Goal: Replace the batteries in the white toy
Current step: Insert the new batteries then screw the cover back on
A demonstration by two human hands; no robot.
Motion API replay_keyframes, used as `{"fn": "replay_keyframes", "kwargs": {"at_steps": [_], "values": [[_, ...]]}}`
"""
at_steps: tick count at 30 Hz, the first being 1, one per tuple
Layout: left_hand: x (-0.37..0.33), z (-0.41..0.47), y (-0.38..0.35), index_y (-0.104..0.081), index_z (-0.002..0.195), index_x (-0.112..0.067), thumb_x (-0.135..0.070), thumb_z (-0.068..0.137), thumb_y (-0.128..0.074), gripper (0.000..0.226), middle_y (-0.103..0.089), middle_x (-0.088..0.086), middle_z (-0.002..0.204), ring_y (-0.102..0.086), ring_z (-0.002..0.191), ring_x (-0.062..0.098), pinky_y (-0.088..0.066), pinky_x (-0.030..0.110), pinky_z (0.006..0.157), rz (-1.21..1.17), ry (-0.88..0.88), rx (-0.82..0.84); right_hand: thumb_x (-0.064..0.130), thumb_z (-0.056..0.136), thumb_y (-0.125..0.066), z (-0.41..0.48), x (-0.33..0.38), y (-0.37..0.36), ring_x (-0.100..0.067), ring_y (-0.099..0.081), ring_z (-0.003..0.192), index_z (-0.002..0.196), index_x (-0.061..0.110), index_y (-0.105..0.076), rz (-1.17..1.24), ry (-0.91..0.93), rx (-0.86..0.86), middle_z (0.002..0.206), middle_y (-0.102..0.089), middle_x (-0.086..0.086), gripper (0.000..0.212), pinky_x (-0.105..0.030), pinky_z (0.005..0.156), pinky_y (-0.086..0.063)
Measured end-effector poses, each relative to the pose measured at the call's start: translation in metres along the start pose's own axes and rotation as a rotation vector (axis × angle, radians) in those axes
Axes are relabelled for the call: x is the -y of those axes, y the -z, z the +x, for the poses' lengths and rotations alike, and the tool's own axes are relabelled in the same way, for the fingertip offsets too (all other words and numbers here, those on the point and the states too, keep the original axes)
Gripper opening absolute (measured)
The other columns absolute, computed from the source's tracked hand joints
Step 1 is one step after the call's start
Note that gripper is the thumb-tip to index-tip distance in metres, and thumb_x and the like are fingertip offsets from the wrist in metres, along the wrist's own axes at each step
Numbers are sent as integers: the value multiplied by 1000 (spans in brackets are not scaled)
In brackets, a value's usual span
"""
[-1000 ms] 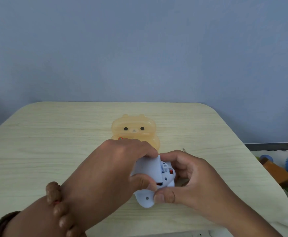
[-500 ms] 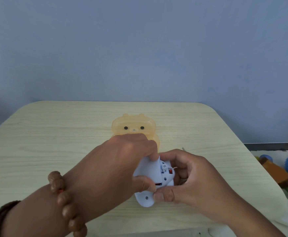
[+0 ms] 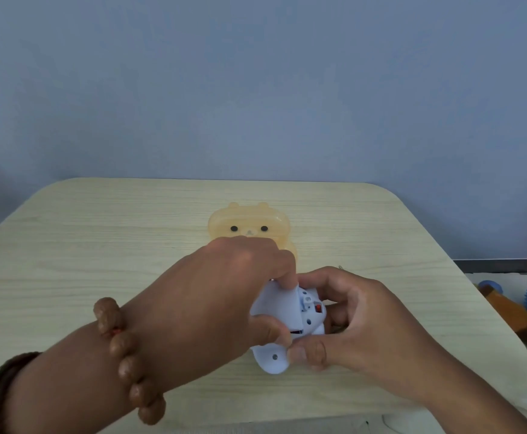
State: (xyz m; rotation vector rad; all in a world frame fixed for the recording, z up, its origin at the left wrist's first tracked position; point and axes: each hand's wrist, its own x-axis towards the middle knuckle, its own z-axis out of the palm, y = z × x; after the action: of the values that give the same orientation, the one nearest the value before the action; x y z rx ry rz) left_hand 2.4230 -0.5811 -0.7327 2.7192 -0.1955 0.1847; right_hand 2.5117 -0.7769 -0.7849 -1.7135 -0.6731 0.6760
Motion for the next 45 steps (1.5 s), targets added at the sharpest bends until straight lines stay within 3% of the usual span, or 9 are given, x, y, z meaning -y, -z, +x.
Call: {"fn": "replay_keyframes", "kwargs": {"at_steps": [2,7,11,21,25,37,39,42,45], "values": [[-1,1,1,-56,100,-40,-51,69,-77,39,-60,-21,97,-56,87,1,-52,30,72,-14,11,2,17,69,-94,-1,6,3,-25,-76,73,114,32,-72,46,-37,45,105,-78,-4,52,-36,63,-63],[-2,0,-1,-59,98,-39,-49,68,-79,37,-60,-20,94,-56,86,2,-52,30,72,-29,26,-11,48,87,-74,-1,21,7,-33,-76,67,112,21,-77,286,-176,68,84,-76,-18,37,-38,61,-63],[1,0,-3,-60,99,-40,-48,68,-80,38,-61,-21,95,-56,87,-1,-53,32,74,-50,38,-14,38,84,-74,3,22,2,-33,-76,65,104,18,-79,248,-191,10,89,-77,-22,28,-38,60,-64],[13,-7,-14,-66,103,-41,-63,64,-73,45,-64,-25,96,-55,90,-1,-53,34,71,-40,0,-103,34,85,-73,2,17,2,-34,-77,71,111,20,-77,243,-164,1,95,-74,-31,30,-39,63,-64],[16,-12,-19,-67,108,-44,-68,62,-68,52,-65,-30,110,-57,106,-1,-54,36,78,-48,21,-128,30,83,-73,3,14,1,-34,-76,68,111,21,-78,246,-150,-18,89,-76,-27,29,-38,59,-64],[13,-13,-21,-62,111,-44,-64,65,-65,50,-65,-30,110,-61,98,3,-58,35,66,56,-46,-177,17,101,-62,1,19,-2,-31,-77,64,110,25,-77,91,-76,-34,81,-78,-13,20,-33,55,-62],[13,-14,-22,-60,109,-44,-64,62,-66,51,-64,-29,109,-61,96,3,-58,35,67,69,-46,-177,23,99,-65,-2,16,-4,-21,-75,57,108,30,-78,-11,-4,-104,72,-77,1,17,-27,52,-59],[14,-16,-23,-65,107,-41,-62,62,-66,50,-67,-27,107,-60,95,6,-57,37,70,66,-14,-178,44,88,-74,-13,10,9,-5,-68,56,97,38,-78,-494,261,-490,77,-74,23,12,-5,54,-46],[13,-18,-25,-69,109,-40,-61,64,-65,50,-65,-26,111,-57,99,8,-55,36,76,43,12,-174,52,82,-73,-22,6,27,0,-66,76,102,35,-76,-893,121,-636,95,-67,23,27,-12,64,-46]]}}
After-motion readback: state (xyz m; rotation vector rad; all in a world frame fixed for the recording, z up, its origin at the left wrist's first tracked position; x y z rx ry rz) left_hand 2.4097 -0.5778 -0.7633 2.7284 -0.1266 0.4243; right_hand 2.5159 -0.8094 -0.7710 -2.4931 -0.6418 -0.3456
